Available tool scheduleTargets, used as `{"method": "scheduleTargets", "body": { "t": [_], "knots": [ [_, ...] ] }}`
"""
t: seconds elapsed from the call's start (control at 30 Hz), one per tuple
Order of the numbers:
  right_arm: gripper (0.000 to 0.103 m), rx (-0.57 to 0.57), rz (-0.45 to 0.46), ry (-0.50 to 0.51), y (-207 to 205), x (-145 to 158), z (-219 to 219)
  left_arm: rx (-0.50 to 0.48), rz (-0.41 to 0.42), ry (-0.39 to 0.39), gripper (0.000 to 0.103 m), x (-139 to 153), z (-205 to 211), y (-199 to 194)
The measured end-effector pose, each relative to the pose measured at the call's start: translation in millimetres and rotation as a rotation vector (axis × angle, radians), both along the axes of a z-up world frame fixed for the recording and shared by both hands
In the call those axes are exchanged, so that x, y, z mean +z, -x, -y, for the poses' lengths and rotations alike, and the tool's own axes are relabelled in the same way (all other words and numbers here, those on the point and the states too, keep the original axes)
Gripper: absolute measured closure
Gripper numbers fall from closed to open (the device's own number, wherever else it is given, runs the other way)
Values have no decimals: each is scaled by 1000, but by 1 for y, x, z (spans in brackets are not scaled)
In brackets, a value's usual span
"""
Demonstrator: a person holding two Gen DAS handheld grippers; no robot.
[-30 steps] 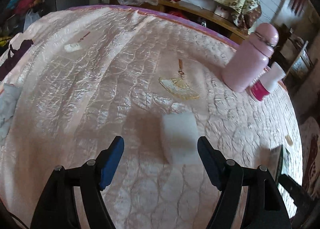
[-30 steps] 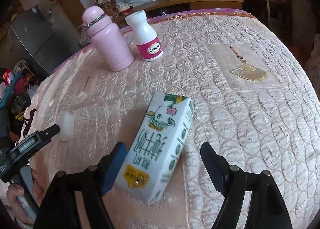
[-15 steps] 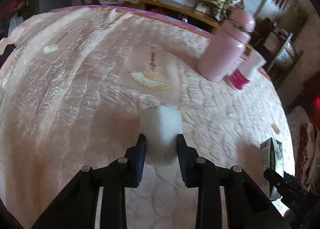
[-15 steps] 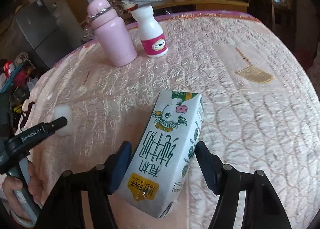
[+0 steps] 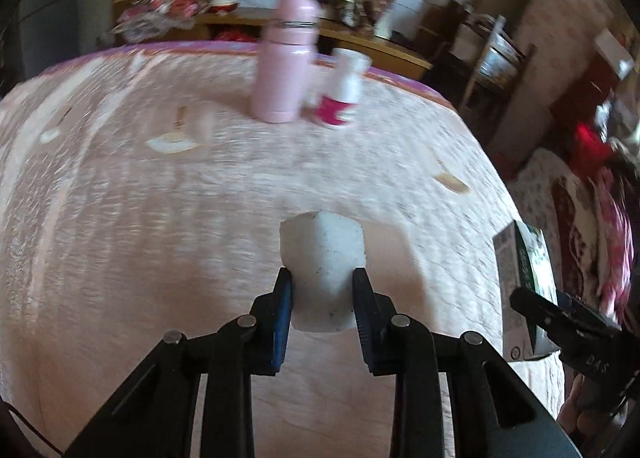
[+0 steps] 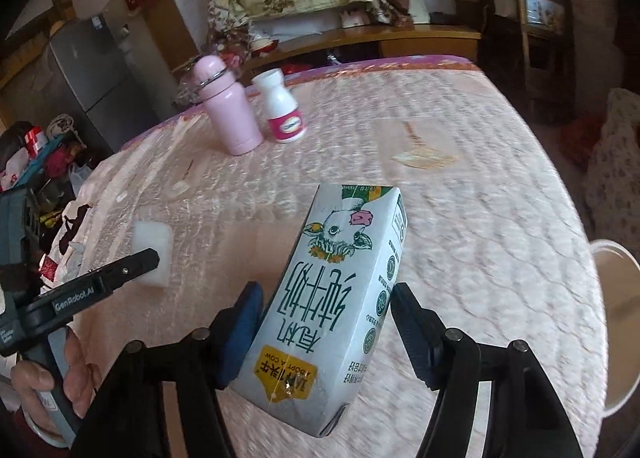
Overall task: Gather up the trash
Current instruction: 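Carry the sponge and milk carton to the white bucket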
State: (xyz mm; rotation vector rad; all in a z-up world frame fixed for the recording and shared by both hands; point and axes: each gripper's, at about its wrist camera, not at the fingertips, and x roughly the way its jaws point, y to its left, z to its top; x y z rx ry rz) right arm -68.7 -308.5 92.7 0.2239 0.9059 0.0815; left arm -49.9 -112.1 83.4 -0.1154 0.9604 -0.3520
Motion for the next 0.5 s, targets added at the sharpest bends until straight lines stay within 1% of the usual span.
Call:
{"method": "scheduleTargets", "body": {
  "t": [0.1, 0.23, 0.43, 0.5],
  "knots": [
    [34, -35, 6, 2, 15, 3, 21, -53, 10, -3, 72, 5, 30, 12],
    [34, -82, 14, -1, 37, 5, 52, -112, 43, -32, 72, 12, 68, 26],
    [34, -153, 27, 14, 64, 10, 96, -201, 59, -52, 72, 17, 123, 43],
    [38, -175, 30, 15, 73, 11, 110, -231, 63, -63, 72, 17, 143, 48]
  ]
}}
